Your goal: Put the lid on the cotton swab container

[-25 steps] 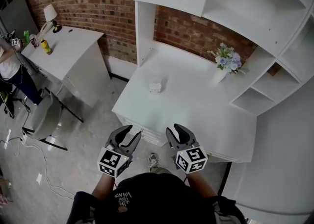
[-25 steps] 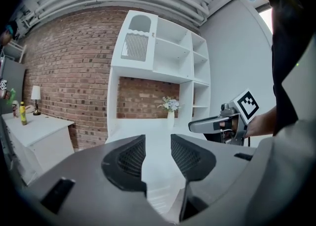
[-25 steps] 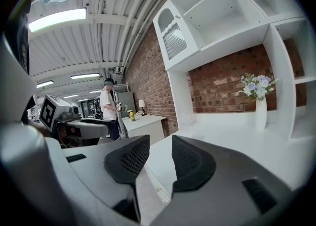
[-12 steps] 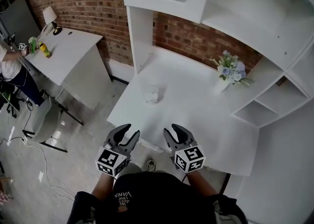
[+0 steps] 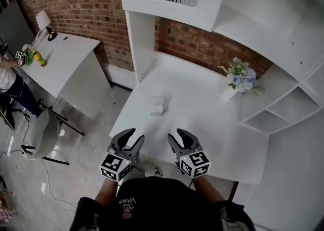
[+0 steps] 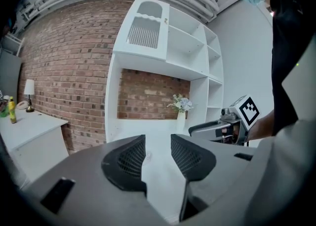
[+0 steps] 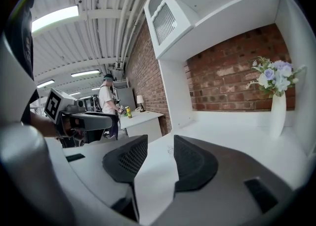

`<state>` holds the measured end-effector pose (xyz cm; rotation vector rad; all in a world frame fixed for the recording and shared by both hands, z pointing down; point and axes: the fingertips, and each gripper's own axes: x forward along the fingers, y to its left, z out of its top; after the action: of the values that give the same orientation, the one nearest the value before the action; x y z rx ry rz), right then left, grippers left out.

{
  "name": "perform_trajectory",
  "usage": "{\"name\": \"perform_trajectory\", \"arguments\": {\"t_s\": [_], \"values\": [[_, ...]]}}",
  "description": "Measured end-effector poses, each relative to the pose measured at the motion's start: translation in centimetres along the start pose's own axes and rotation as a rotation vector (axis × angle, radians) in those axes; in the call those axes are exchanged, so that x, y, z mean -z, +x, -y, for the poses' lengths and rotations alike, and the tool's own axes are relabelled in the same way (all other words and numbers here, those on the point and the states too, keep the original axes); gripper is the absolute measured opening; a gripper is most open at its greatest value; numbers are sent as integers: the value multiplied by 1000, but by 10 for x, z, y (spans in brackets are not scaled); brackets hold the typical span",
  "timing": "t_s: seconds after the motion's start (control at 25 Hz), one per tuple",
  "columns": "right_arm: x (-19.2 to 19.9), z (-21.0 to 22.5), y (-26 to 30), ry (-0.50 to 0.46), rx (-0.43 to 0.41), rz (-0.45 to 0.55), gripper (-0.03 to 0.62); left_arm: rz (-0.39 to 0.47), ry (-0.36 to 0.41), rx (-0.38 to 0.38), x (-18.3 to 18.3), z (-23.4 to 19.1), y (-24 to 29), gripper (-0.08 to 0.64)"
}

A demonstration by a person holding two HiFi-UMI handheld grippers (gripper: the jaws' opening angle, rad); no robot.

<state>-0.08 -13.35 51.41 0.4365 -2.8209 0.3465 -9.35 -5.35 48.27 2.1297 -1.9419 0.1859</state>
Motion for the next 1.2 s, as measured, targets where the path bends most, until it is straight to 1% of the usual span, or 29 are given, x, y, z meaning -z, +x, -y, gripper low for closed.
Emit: {"name": "perform_trajectory", "arguments": {"t_s": [0.08,0.16,0.28,0.52,0.68,0.88,1.2], "values": [[-4,2,11,-1,14,35,143,-4,10,36,-1,-12,9,140],[-2,5,21,7,39,46,143,-12,23,77,-1,-22,18,140],[2,7,35,31,82,29,144,-31,38,137,-1,-39,33,140],[5,21,66,41,165,13,153,-71,87,250,-2,-71,67,149],[7,29,80,51,219,14,161,-101,118,333,0,-82,85,167],[17,30,94,62,271,-14,178,-138,126,424,6,-93,102,184],[40,42,118,66,327,-66,190,-200,193,567,22,-102,135,219]]}}
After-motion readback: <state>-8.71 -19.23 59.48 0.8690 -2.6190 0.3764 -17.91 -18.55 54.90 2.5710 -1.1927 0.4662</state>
